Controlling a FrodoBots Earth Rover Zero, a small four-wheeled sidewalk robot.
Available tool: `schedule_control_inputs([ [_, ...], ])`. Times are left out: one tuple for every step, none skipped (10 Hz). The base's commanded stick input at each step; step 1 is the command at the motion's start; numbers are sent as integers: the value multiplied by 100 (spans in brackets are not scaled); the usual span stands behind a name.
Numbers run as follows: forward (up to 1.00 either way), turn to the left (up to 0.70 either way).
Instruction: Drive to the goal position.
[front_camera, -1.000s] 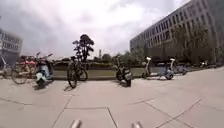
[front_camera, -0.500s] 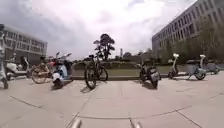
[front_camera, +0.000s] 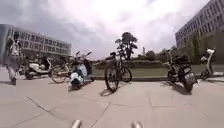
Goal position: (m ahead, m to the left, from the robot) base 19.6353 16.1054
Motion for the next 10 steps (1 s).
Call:
schedule_control_inputs([
  [5,0],
  [5,0],
  [5,0],
  [6,0],
  [5,0],
  [6,0],
  [6,0],
  [12,1],
  [8,1],
  [4,0],
])
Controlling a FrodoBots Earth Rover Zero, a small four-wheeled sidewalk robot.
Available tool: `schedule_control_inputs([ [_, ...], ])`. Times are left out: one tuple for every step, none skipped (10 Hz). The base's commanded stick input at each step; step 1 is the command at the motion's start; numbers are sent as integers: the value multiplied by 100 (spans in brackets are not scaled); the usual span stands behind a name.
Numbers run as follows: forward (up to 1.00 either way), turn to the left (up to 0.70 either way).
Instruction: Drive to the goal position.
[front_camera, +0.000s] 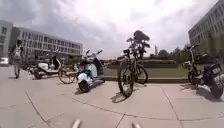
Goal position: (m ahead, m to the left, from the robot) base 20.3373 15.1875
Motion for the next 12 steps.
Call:
schedule_control_inputs([
  [-24,-10],
  [-61,-22],
  [-82,-33],
  [-85,-34],
  [-85,-34],
  [-85,-34],
  [-84,-34],
  [-59,-42],
  [-34,-50],
  [-9,-57],
  [0,-32],
  [0,0],
])
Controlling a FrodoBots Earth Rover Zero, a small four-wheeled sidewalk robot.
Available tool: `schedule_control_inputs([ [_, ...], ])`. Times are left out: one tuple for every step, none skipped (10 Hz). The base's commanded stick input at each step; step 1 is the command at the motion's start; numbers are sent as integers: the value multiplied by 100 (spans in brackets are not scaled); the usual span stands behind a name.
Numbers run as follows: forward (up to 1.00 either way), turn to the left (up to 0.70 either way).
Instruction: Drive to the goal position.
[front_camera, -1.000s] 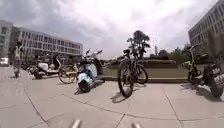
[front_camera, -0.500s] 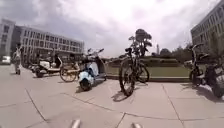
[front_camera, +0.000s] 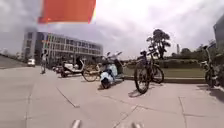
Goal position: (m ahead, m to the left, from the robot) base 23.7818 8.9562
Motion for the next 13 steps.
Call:
schedule_control_inputs([
  [0,0],
  [0,0],
  [0,0],
  [0,0],
  [0,0],
  [0,0],
  [0,0],
  [0,0],
  [3,0],
  [38,12],
  [85,29],
  [85,32],
  [85,34],
])
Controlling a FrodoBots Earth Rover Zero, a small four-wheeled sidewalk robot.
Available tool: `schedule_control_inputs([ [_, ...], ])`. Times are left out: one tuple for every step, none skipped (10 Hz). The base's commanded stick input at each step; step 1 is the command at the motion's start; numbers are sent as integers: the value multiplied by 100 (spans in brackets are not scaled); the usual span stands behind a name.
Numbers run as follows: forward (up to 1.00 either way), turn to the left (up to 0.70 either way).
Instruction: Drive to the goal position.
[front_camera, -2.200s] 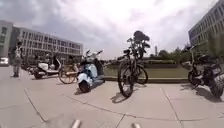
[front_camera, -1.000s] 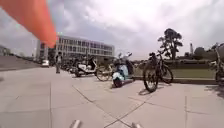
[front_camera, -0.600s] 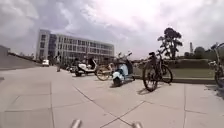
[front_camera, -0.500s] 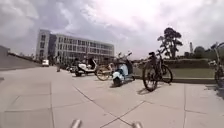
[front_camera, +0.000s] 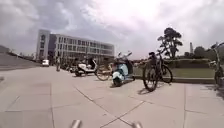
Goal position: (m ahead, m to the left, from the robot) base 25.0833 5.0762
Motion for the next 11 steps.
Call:
schedule_control_inputs([
  [85,34],
  [85,34],
  [85,34],
  [85,34],
  [85,34],
  [85,34],
  [85,34],
  [85,34],
  [85,34],
  [85,34],
  [85,34],
])
